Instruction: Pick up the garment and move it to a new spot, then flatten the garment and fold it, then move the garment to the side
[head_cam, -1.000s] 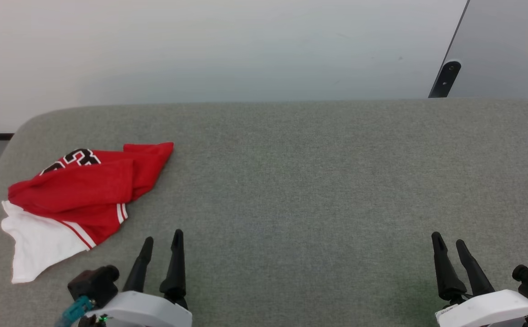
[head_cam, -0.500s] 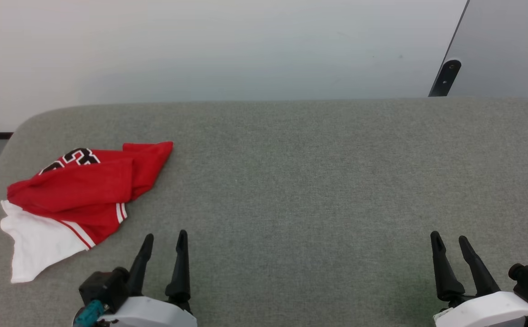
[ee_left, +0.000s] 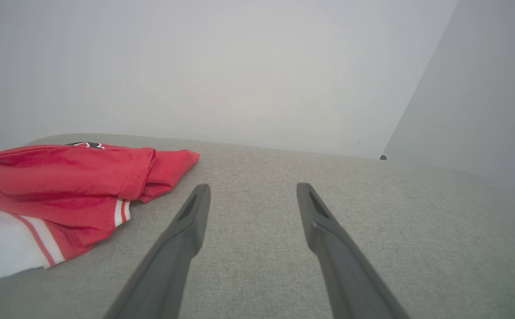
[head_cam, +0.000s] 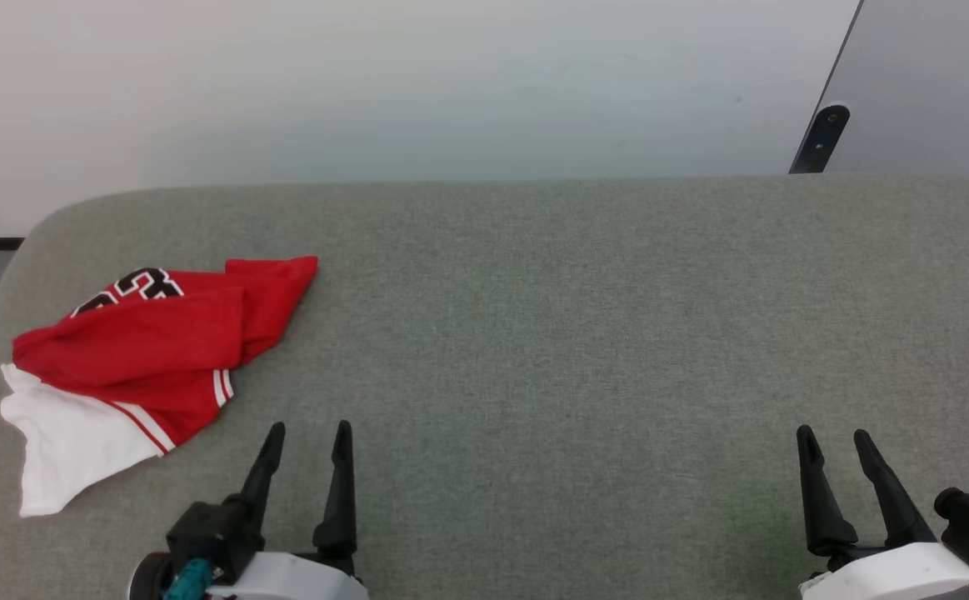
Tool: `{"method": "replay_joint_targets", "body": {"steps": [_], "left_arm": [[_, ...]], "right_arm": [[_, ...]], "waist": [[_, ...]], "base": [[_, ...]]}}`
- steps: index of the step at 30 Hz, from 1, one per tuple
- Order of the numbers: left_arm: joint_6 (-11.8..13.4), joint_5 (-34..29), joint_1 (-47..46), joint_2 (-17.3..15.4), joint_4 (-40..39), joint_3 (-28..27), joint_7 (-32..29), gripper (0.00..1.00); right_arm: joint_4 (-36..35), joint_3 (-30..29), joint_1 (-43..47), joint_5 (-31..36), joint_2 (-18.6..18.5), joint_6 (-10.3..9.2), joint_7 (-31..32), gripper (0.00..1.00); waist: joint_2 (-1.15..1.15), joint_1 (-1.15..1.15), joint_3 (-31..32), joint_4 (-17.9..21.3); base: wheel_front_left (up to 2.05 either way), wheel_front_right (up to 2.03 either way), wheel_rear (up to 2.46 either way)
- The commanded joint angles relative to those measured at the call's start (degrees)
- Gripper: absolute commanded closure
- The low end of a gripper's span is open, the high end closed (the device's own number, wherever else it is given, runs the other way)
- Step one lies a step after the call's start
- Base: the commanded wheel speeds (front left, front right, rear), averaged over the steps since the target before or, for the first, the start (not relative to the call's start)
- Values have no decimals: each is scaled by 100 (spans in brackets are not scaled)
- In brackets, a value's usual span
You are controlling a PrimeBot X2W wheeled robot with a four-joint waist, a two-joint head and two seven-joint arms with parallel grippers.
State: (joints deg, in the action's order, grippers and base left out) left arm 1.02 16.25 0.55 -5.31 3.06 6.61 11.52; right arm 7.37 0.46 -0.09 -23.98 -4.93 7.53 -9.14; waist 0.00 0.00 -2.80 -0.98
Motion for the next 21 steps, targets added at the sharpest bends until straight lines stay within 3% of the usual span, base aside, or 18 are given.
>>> {"method": "replay_joint_targets", "body": {"steps": [1, 21], "left_arm": [[32, -156, 37, -17, -59, 12, 46, 0], [-44, -905, 152, 98, -133, -69, 273, 0]], "right_arm": [[-59, -33, 31, 145, 0, -6, -65, 0], [-125, -193, 122, 980, 81, -7, -320, 0]], "waist": [[0, 0, -8, -6], [0, 0, -86, -34]], "base": [[0, 0, 0], [0, 0, 0]]}}
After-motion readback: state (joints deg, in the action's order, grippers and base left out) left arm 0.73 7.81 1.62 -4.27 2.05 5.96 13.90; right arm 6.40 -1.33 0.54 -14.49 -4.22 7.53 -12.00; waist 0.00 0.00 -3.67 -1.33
